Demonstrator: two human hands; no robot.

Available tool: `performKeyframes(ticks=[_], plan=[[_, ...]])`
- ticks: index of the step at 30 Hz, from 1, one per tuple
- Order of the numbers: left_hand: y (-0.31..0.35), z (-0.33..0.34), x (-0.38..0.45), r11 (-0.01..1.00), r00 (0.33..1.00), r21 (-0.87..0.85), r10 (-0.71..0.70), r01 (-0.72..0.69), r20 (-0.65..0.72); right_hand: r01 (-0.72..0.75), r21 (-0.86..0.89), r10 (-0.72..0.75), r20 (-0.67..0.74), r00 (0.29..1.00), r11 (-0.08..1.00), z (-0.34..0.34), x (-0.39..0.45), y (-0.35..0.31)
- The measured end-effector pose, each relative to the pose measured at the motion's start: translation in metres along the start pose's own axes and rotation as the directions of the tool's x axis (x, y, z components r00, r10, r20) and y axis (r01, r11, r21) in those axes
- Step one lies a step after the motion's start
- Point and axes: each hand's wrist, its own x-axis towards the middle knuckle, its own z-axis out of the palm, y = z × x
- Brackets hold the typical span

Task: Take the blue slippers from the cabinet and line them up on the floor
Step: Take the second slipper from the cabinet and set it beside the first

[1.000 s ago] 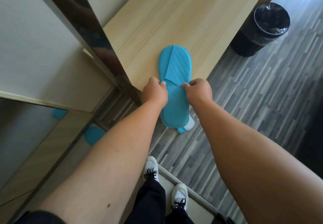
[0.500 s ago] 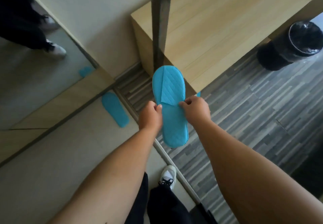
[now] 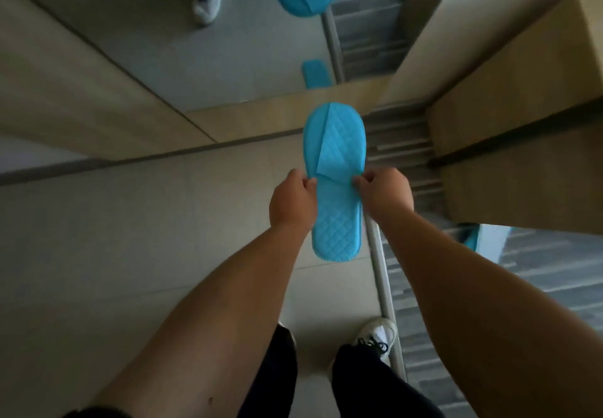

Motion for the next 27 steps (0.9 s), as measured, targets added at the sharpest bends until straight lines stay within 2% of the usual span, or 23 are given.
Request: performKeyframes(ticks=[4, 7, 13, 19, 27], plan=[[-0.074, -0.015, 0.034, 0.999, 0.998, -0.001, -0.045, 0.045, -0.04, 0.08, -0.08, -0.075, 0.053, 0.996, 0.994, 0.079, 0.02, -0.033], [-0.117, -0.002, 0.056, 0.996, 0.996, 0.018, -0.084, 0.085, -0.039, 0.1, -0.136, -0.087, 0.097, 0.991, 0.986, 0.122, 0.04, -0.038], [-0.171, 0.069, 0.126, 0.989, 0.986, -0.002, -0.145, 0.145, -0.081, 0.155, -0.196, -0.132, 0.122, 0.984, 0.968, 0.196, 0.127, -0.015], [-0.213, 0.155, 0.213, 0.99, 0.986, -0.022, -0.14, 0.138, -0.096, 0.145, -0.19, -0.129, 0.092, 0.987, 0.971, 0.264, 0.227, 0.023], [-0.255, 0.207, 0.278, 0.991, 0.988, 0.042, -0.126, 0.13, -0.088, 0.154, -0.204, -0.136, 0.102, 0.985, 0.967, 0.322, 0.296, 0.04]])
